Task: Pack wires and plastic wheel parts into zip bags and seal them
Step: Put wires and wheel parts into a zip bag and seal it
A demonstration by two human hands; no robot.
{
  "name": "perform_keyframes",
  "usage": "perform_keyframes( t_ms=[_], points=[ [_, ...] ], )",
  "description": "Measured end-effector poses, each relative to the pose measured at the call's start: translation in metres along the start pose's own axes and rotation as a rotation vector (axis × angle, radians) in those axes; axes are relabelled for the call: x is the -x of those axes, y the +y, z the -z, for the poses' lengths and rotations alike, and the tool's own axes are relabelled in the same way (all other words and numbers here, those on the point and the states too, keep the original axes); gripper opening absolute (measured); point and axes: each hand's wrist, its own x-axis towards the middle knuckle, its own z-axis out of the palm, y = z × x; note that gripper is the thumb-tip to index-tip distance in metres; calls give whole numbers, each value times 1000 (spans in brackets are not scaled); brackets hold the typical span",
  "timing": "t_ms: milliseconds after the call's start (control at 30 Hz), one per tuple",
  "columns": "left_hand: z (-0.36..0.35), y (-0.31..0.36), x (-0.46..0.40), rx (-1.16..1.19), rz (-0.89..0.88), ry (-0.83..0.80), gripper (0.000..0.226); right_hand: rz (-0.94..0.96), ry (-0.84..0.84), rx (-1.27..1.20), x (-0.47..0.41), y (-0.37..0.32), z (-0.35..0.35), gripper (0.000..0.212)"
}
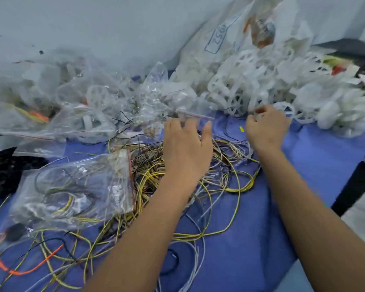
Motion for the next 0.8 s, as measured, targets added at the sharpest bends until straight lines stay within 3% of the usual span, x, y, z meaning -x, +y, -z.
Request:
perform_keyframes(
  t_ms=[67, 233, 367, 567, 800],
  points=[
    [-24, 19, -8, 43, -20, -56, 46, 29, -8, 76, -15, 17, -5, 34],
    [-63, 51, -14, 102, -58, -110, 43, 46, -229, 174, -36, 36, -24, 44],
    [-73, 56, -14, 116, -67, -101, 43, -5, -168, 28, -29, 43, -24, 37],
    [-63, 46, -15, 162, 16, -114, 41, 169, -32, -193, -10, 15, -6, 23],
    [-1, -2, -5, 38, 42, 73, 17, 261, -99, -369, 36, -53, 18, 5]
  ],
)
